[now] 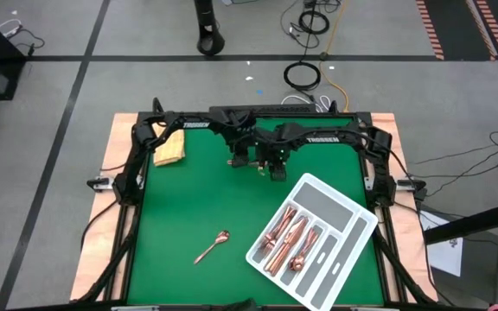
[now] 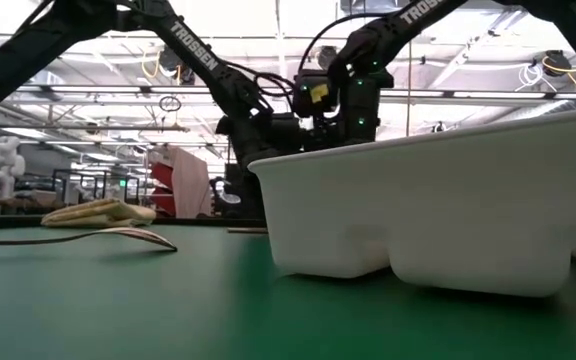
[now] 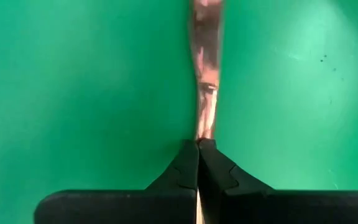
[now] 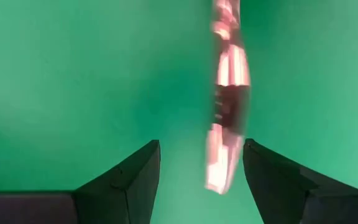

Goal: Sort silverware
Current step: Put the bronze knife into the silverware tray

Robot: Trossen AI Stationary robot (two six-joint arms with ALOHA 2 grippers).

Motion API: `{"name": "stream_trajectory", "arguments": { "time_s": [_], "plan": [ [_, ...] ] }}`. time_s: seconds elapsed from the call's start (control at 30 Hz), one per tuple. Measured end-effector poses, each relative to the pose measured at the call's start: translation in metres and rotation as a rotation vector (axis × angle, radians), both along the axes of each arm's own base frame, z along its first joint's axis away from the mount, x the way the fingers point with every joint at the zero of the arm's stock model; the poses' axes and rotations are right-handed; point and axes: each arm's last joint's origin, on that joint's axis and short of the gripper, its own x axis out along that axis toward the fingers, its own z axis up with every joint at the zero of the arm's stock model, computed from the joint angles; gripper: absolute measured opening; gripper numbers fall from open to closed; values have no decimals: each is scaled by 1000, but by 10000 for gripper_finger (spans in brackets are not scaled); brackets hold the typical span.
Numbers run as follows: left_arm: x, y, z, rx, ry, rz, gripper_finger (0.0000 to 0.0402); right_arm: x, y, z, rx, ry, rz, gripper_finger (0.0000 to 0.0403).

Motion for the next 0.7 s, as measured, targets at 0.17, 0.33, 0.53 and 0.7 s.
{"name": "stream_trajectory", "arguments": {
  "time_s": [0.17, 0.33, 0.53, 0.7],
  "plan": [
    [-2, 4, 0, -13, -4, 12, 0, 0, -4, -4, -40, -31, 39, 216],
    [-3, 4, -1, -3, -2, 1, 0, 0, -9, -11, -42, -80, 47, 216],
    [-3, 4, 0, -1, -3, 1, 0, -3, -12, -22, -46, -102, 41, 216],
    [-3, 4, 0, 1, -2, 1, 0, -10, -14, -33, -48, -94, 13, 216]
  ]
}}
